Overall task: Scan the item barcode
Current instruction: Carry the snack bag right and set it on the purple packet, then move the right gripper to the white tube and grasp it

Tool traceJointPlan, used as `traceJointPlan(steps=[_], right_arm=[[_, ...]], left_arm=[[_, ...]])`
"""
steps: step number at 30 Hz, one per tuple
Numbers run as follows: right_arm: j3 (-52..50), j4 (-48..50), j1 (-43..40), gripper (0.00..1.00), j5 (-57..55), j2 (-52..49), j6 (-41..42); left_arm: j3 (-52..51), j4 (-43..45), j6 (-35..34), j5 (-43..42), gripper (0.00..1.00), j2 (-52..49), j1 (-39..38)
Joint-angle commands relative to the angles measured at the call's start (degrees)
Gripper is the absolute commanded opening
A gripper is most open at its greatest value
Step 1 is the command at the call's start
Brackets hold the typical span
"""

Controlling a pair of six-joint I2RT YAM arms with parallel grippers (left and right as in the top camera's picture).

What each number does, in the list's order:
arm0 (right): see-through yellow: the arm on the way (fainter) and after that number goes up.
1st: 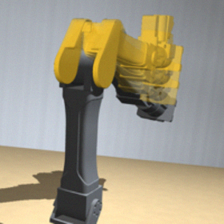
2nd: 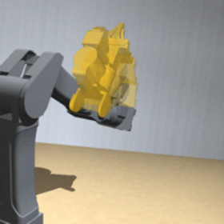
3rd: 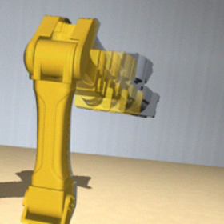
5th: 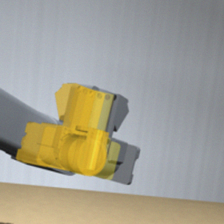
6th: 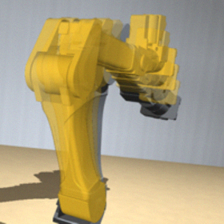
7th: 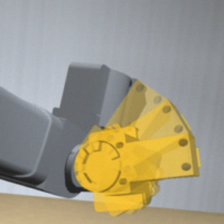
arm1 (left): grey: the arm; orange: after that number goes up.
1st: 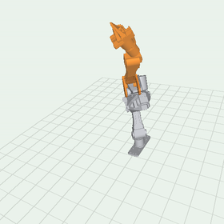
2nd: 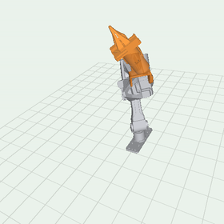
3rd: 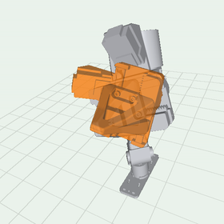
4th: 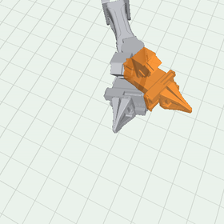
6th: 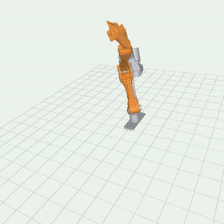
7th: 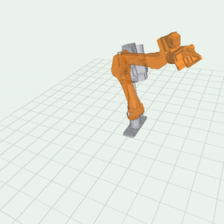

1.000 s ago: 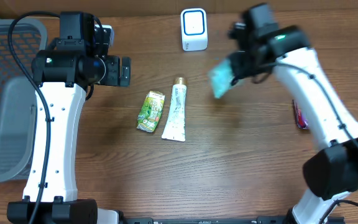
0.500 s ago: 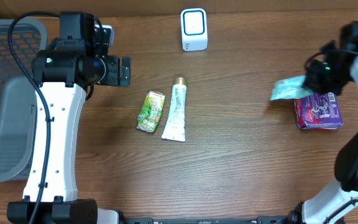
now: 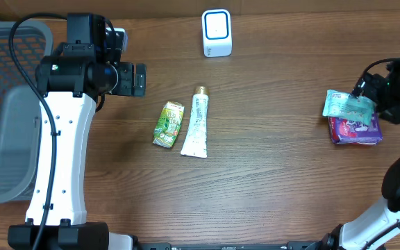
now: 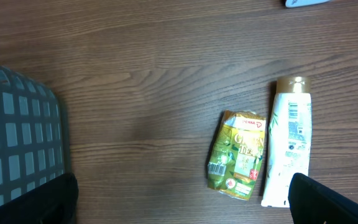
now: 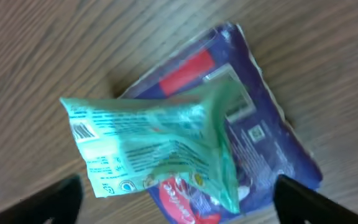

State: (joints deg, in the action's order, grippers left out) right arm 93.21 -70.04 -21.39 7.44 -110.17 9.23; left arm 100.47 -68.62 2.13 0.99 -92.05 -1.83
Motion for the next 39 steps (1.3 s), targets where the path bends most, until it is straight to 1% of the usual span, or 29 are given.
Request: traceJointPlan(steps=[1,4,7,9,11,13,14,18,21,24,26,27,28,31,39], right_arm=[[3.9,-1.9,-0.1,1.00,-0.4,-0.1,3.2],[9.7,-5.7,0.4,1.00,3.0,-0.1,3.2],[15.3,-8.2,2.1,1.00,12.1,-0.1,3.2],[16.5,-7.0,4.0,1.00,21.2,-0.1,3.2],[16.1,-4.0,6.5,1.00,27.8,-0.1,3.2],[14.6,-0.4,9.8,1.00,29.8,-0.1,3.2],[13.3,1.9,13.1,1.00,29.7,-0.2,3.2],[9.2,6.1,22.1,1.00,29.4,-1.3,3.2],[5.6,10.1,28.7,1.00,27.2,-2.4,4.3],[2.5,13.9,34.6,0.93,24.1,-4.3,9.6],[0.9,16.0,37.7,0.89,24.1,-5.6,10.5],[0.0,17.2,39.4,0.86,24.1,-6.3,10.6],[-0.6,18.0,40.5,0.82,24.1,-6.8,10.9],[-3.3,21.9,43.8,0.79,24.1,-8.5,13.8],[-12.1,35.1,49.1,0.75,24.1,-9.8,21.4]], left_arm=[[1.0,0.0,1.3,-0.6,0.99,0.2,-0.1],[1.0,0.0,1.3,-0.6,1.00,0.2,-0.1],[1.0,0.0,1.3,-0.6,1.00,0.2,-0.1],[1.0,0.0,1.3,-0.6,1.00,0.2,-0.1],[1.0,0.0,1.3,-0.6,1.00,0.2,-0.1],[1.0,0.0,1.3,-0.6,1.00,0.2,-0.1],[1.0,0.0,1.3,-0.6,0.99,0.2,-0.1],[1.0,0.0,1.3,-0.6,1.00,0.2,-0.1],[1.0,0.0,1.3,-0.6,1.00,0.2,-0.1],[1.0,0.0,1.3,-0.6,1.00,0.2,-0.1],[1.0,0.0,1.3,-0.6,1.00,0.2,-0.1],[1.0,0.0,1.3,-0.6,1.00,0.2,-0.1],[1.0,0.0,1.3,-0.6,1.00,0.2,-0.1],[1.0,0.0,1.3,-0.6,1.00,0.2,-0.1],[1.0,-0.1,1.3,-0.6,1.00,0.2,-0.1]])
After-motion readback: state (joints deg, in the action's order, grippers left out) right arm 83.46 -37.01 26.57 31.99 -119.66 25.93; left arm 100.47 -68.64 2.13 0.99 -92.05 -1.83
